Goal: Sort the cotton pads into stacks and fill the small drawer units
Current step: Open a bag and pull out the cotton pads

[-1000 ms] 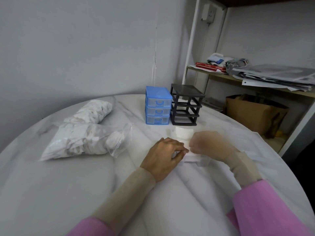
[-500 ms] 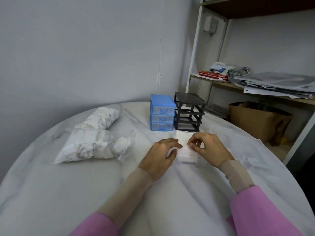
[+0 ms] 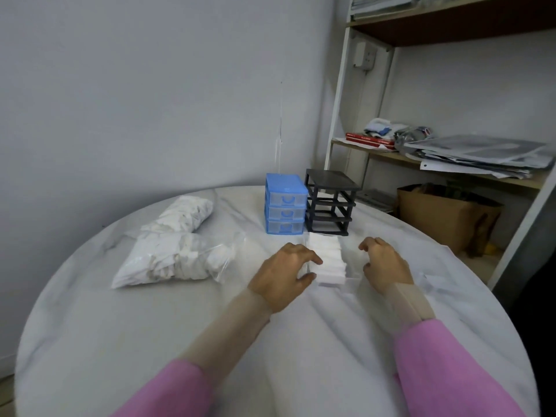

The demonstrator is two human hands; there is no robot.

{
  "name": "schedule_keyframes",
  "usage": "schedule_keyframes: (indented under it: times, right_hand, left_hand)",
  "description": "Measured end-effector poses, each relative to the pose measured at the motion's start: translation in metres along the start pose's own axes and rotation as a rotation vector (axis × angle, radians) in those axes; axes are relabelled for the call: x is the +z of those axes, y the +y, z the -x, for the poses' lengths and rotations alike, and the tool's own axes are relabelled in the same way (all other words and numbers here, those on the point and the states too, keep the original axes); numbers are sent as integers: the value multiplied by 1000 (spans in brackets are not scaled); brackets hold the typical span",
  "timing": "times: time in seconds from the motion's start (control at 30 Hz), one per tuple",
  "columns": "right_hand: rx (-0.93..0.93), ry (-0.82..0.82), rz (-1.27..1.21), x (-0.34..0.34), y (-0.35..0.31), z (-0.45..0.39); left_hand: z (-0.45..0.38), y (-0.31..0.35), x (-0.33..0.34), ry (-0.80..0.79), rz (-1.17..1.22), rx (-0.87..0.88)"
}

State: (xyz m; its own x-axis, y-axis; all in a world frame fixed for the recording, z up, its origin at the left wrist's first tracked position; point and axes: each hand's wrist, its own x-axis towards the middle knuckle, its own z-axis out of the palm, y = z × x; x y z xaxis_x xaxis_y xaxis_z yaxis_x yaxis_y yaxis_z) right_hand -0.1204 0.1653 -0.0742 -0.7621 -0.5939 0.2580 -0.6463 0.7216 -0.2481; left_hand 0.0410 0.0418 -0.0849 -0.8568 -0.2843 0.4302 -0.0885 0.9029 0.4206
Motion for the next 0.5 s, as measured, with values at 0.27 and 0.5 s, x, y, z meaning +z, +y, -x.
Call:
schedule_keyframes:
  times: [0.27, 0.5]
  right_hand:
    - [-9, 88, 26, 8, 7, 7]
    - [-140, 49, -54, 5, -2, 23]
  left_hand:
    - [-13, 13, 26, 42, -7, -51]
    - [-11, -6, 3, 39, -123, -137]
